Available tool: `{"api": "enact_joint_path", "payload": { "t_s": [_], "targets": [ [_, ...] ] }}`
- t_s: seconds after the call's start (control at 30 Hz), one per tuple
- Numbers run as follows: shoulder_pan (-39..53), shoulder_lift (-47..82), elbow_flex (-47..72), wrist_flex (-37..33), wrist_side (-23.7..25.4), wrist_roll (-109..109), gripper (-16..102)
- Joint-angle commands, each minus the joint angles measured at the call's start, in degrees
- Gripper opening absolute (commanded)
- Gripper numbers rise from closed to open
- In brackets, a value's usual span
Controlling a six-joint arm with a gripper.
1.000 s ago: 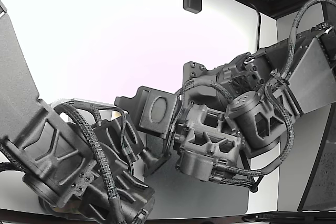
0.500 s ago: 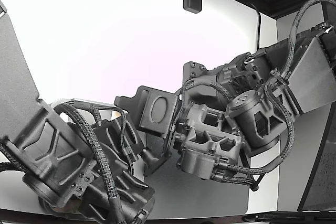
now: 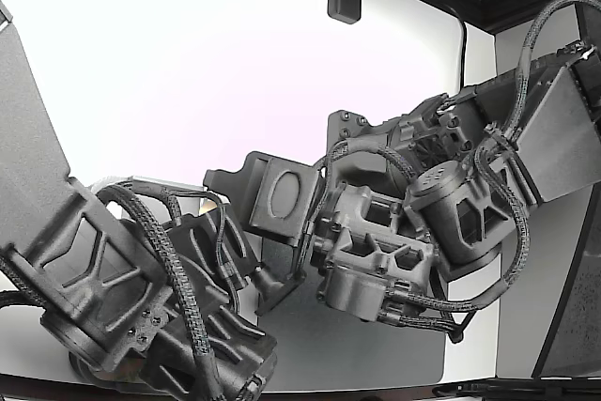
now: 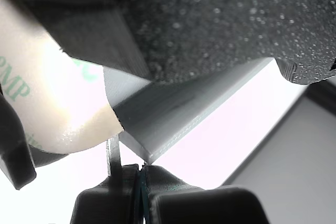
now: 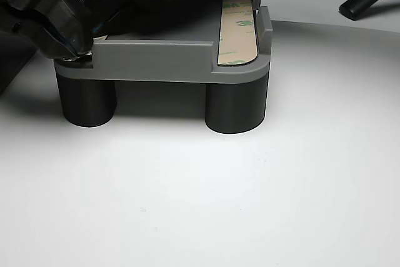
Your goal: Peel off protective film from adhesive tape.
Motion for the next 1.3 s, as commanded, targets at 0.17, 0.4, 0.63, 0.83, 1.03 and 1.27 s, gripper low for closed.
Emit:
{"api": "enact_joint_path", "payload": {
  "t_s": [0.17,0.4,0.63,0.83,1.03,1.27],
  "targets": [
    [-0.7,0.9,-2.3,0.4,-0.4,0.7,-11],
    [-0.7,1.6,-1.2,0.6,-0.1,0.9,-11],
    [-0.8,1.8,-0.5,0.6,-0.1,1.1,-11],
    [-0.9,1.8,-0.4,0.6,0.0,0.9,-11],
    [-1.1,2.0,0.0,0.8,-0.1,0.8,-11],
    [-1.1,2.0,0.0,0.7,-0.1,0.9,-11]
  ]
}}
